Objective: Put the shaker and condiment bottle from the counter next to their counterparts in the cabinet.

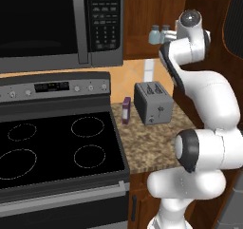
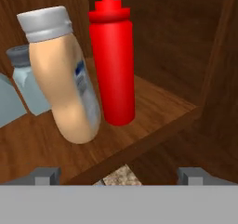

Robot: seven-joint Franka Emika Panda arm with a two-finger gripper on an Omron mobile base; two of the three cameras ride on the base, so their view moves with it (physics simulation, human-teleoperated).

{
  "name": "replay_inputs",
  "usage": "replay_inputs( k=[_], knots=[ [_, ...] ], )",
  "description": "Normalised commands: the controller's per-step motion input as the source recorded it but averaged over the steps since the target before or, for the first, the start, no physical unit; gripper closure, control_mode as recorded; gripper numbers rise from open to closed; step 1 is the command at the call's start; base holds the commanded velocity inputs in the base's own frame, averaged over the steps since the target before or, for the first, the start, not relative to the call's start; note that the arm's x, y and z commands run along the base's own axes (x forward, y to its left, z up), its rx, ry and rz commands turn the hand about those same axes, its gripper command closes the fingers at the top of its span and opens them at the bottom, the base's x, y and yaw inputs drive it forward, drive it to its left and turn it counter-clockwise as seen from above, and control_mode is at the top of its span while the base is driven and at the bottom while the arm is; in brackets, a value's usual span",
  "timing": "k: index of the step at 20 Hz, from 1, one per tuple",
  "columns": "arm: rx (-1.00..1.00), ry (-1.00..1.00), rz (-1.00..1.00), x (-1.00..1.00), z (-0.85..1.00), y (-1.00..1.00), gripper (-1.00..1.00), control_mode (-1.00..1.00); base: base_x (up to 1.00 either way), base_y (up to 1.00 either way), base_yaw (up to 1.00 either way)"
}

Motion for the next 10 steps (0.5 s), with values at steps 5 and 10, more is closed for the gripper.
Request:
replay_inputs(
  k=[5, 10],
  knots=[
    [0.04, 0.0, 0.0, -0.64, 0.0, 0.0, -1.0, -1.0, 0.0, 0.0, 0.0],
    [0.0, 0.01, 0.0, -0.55, 0.0, 0.06, -1.0, -1.0, 0.0, 0.0, 0.0]
  ],
)
